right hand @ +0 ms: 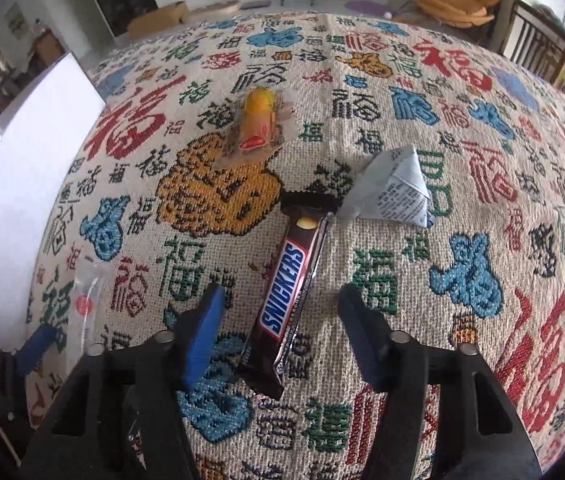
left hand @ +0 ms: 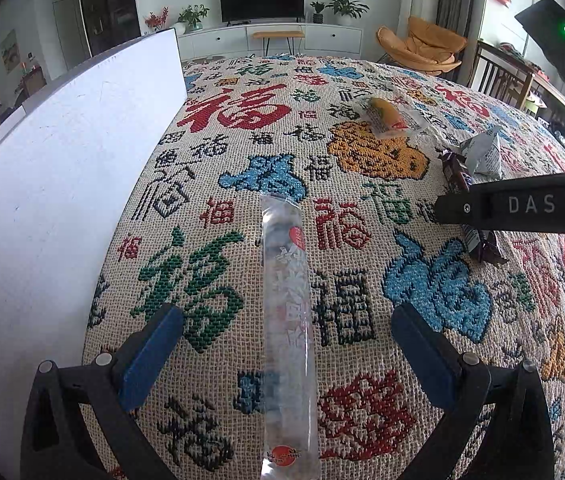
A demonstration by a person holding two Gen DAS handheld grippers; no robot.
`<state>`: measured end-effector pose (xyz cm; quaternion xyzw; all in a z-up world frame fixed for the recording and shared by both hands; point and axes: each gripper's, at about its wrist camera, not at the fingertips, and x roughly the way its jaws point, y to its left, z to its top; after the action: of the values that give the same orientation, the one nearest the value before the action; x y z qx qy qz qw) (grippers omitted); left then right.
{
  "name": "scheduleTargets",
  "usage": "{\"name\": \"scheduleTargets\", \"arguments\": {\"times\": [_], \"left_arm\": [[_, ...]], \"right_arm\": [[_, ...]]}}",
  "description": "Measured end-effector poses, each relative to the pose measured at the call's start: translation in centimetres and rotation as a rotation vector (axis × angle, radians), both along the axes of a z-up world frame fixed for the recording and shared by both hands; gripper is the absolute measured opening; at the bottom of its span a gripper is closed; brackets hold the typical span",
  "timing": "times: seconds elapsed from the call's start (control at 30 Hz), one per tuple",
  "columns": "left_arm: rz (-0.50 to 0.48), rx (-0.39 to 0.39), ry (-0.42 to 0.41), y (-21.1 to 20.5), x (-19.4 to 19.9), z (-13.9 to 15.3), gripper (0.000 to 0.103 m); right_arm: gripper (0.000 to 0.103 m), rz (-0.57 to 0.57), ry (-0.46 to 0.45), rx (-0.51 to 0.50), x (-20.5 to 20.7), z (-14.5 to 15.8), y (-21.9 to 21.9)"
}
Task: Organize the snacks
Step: 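Grasp the Snickers bar with the right gripper while the left holds the stick packet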
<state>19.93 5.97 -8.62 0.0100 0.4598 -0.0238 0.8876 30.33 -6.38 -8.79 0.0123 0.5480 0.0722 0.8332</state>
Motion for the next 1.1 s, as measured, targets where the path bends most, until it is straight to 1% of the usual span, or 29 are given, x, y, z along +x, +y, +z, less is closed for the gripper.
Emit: {"name": "scheduleTargets", "arguments": {"times": [0.07,0.1,0.13,0.27,0.4,0.53,0.63,0.73,0.8,0.87,0.9,0.97,1.0,1.03,1.1], "left_arm": [[0.000,0.000,0.000,0.0,0.0,0.0,0.103],[0.000,0.000,0.000,-0.1,0.0,0.0,0.103],[0.000,0.000,0.000,-0.1,0.0,0.0,0.103],[0.000,0.000,0.000,0.0,0.0,0.0,0.103],[0.000,0.000,0.000,-0.1,0.0,0.0,0.103],[0.000,0.000,0.000,-0.1,0.0,0.0,0.103],[0.000,0.000,0.000,0.0,0.0,0.0,0.103],[0.000,0.000,0.000,-0.1,0.0,0.0,0.103],[0.000,0.000,0.000,-0.1,0.0,0.0,0.103],[0.000,0.000,0.000,0.0,0.0,0.0,0.103],[0.000,0.000,0.000,-0.1,0.0,0.0,0.103],[0.000,0.000,0.000,-0.1,0.0,0.0,0.103],[0.000,0.000,0.000,-0.1,0.0,0.0,0.103],[0.000,0.000,-0.001,-0.1,0.0,0.0,0.103],[0.000,0.000,0.000,0.0,0.0,0.0,0.103]], "right_arm": [[0.045,0.008,-0.007,-0.046,0.0,-0.1,0.2],[0.031,0.017,-0.015,-0.069,0.0,0.0,0.3],[0.019,0.029,-0.020,-0.082,0.0,0.0,0.2],[0.018,0.069,-0.033,-0.049,-1.5,0.2,-1.1],[0.018,0.089,-0.077,-0.001,-5.0,0.7,-3.3],[0.018,0.070,-0.124,0.053,-9.0,1.6,-7.2],[0.018,0.021,-0.164,0.078,-11.4,2.1,-10.5],[0.018,-0.057,-0.223,0.038,-12.7,2.5,-13.4],[0.018,-0.097,-0.259,-0.030,-12.8,2.4,-14.6],[0.018,-0.123,-0.263,-0.077,-12.5,1.7,-15.3],[0.018,-0.137,-0.253,-0.078,-12.2,1.1,-15.7],[0.024,-0.161,-0.225,-0.051,-11.8,-0.1,-16.6],[0.028,-0.174,-0.217,-0.032,-11.7,-0.5,-17.0],[0.048,-0.178,-0.248,-0.006,-12.0,-0.4,-17.3],[0.082,-0.184,-0.252,0.023,-12.4,-0.6,-17.8]]}}
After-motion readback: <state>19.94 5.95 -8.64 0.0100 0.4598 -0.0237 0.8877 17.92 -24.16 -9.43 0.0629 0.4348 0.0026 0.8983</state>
